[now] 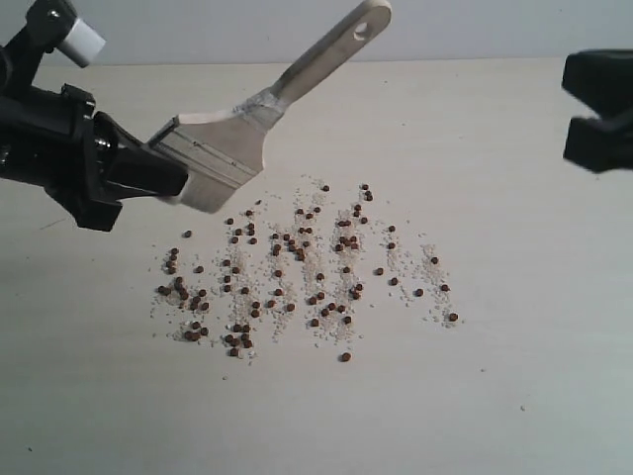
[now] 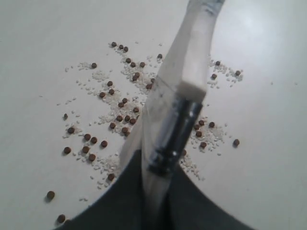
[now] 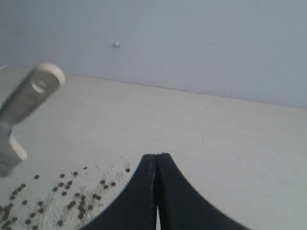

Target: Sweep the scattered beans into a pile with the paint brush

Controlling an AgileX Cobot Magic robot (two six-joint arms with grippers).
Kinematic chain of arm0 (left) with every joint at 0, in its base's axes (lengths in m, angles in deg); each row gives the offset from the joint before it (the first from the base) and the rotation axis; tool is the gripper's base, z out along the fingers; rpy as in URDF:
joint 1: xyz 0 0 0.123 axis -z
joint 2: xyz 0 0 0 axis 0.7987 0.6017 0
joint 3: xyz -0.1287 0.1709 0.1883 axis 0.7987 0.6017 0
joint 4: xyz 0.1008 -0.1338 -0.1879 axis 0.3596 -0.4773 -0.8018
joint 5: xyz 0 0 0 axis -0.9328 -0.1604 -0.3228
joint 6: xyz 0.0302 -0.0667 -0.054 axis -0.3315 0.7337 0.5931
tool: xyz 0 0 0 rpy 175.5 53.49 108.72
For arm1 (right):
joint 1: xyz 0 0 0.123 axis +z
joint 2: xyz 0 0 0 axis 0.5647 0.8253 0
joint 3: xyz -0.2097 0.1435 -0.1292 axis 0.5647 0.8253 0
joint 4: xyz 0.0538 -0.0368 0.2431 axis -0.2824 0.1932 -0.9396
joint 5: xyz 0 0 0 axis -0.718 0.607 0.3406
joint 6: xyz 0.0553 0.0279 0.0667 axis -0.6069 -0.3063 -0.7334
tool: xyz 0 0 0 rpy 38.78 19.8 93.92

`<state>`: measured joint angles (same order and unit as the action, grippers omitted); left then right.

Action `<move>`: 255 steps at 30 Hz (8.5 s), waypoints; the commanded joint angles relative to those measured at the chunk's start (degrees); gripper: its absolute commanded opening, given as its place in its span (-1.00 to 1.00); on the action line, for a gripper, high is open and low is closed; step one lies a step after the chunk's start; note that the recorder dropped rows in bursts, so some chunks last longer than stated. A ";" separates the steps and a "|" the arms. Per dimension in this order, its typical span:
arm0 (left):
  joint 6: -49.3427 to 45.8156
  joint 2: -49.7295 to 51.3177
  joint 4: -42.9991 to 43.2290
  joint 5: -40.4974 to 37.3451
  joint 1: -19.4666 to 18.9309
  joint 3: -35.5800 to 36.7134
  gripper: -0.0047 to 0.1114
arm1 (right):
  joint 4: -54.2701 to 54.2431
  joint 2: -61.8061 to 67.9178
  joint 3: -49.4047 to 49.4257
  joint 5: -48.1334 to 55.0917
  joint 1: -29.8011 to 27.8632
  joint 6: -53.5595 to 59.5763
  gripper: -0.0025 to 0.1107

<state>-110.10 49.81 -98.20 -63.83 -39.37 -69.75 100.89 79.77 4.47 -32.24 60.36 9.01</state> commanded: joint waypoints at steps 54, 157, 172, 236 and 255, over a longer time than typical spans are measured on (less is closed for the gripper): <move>-22.09 3.97 -18.11 -24.85 -4.70 2.43 -0.92 | 6.93 25.76 4.85 -45.36 0.02 -7.91 -0.13; -30.28 14.00 -20.67 -25.23 -10.79 2.43 -0.92 | 27.62 51.74 -19.26 -72.21 0.02 -24.29 -0.96; -29.59 14.00 -21.85 -25.23 -10.79 2.43 -0.11 | 27.08 51.35 -19.26 -66.69 0.02 -25.83 -0.96; -30.10 14.00 -21.82 -23.30 -3.10 2.43 -0.92 | 64.65 41.74 -33.29 -49.60 0.02 -67.16 -0.96; -29.99 14.00 -19.14 -23.19 -2.42 2.43 -0.92 | 65.46 42.01 -33.29 -46.83 0.02 -66.56 -0.96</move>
<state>-140.23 64.01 -118.61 -85.13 -41.40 -67.39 166.48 123.19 -28.28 -82.46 60.47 -59.03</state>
